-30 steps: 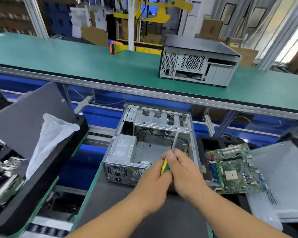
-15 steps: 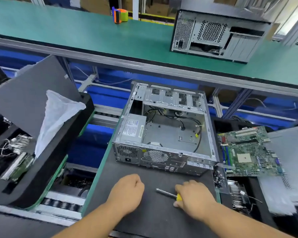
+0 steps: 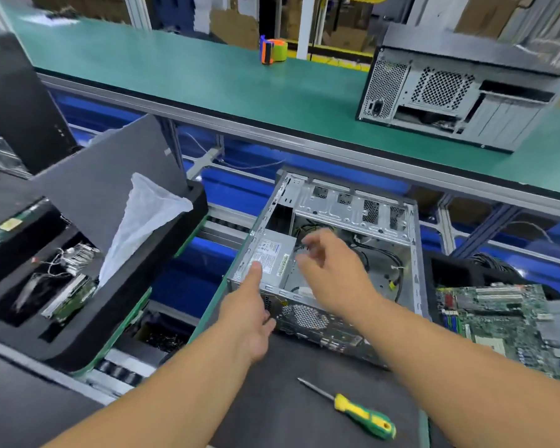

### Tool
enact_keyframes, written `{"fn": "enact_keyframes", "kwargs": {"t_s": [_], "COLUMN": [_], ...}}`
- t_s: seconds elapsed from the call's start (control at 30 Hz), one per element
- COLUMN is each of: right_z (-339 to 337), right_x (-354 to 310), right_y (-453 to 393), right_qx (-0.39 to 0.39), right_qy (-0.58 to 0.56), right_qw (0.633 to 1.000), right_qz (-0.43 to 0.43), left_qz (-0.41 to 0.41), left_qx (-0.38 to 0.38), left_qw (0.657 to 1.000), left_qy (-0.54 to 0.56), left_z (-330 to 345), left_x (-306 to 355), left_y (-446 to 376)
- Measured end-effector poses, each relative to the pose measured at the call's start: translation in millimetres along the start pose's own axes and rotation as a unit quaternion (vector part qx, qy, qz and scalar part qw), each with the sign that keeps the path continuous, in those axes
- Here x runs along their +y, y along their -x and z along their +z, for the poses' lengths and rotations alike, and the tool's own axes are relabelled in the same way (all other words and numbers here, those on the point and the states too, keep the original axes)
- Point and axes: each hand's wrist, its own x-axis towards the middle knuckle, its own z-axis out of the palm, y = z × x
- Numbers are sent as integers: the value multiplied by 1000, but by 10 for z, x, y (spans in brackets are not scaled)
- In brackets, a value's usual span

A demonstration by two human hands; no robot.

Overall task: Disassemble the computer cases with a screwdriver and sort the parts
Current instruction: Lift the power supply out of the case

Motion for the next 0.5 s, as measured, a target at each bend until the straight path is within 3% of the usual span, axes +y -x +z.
{"fn": "enact_keyframes", "kwargs": {"t_s": [0.13, 0.5], "right_z": [283, 763], "right_x": [61, 335], "right_y": [-484, -571], "right_qx": [-71, -119], "right_qy": [-75, -158], "right_qw": [984, 967], "right_qz": [142, 160], "left_qz": [-6, 28], "left_qx": [42, 68], "left_qw": [999, 996], "left_qy": [-10, 58], "left_z": [167, 130], "left_x": [30, -21], "left_y": [-56, -281]}}
